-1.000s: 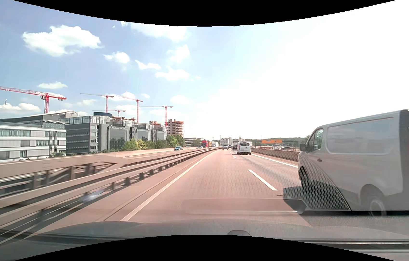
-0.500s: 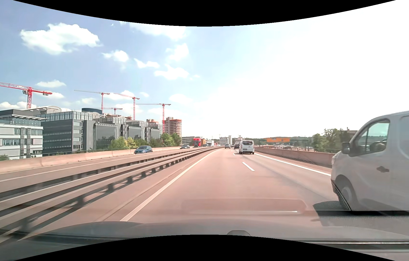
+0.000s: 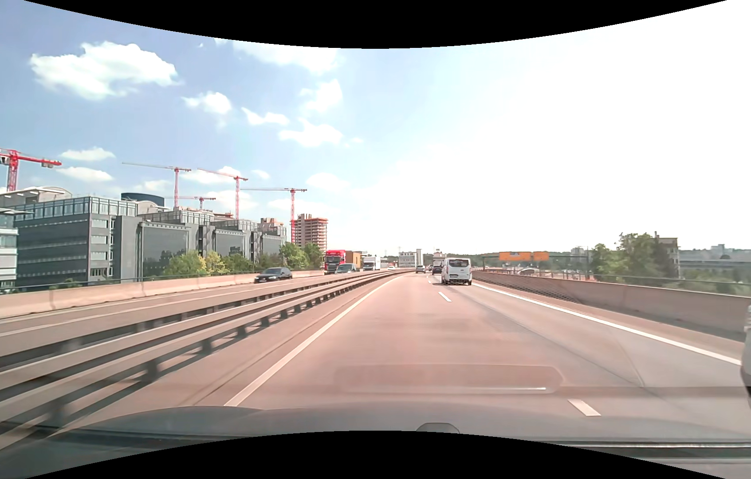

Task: Follow the waypoints while adhering to traffic rules and regulations

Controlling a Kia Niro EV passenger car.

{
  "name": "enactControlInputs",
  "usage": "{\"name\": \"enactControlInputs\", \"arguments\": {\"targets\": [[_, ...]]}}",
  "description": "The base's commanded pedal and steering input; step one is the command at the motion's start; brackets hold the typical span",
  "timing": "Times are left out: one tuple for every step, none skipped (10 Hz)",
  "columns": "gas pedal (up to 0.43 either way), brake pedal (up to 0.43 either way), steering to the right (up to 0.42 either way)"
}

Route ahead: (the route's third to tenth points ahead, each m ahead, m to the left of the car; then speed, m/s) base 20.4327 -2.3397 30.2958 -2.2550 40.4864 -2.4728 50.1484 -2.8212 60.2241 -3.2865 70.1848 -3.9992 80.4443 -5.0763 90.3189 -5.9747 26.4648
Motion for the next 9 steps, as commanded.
{"name": "enactControlInputs", "arguments": {"targets": [[0.189, 0.000, 0.006], [0.189, 0.000, 0.007], [0.189, 0.000, 0.007], [0.189, 0.000, 0.006], [0.189, 0.000, 0.006], [0.189, 0.000, 0.006], [0.189, 0.000, 0.004], [0.189, 0.000, 0.003], [0.189, 0.000, 0.002]]}}
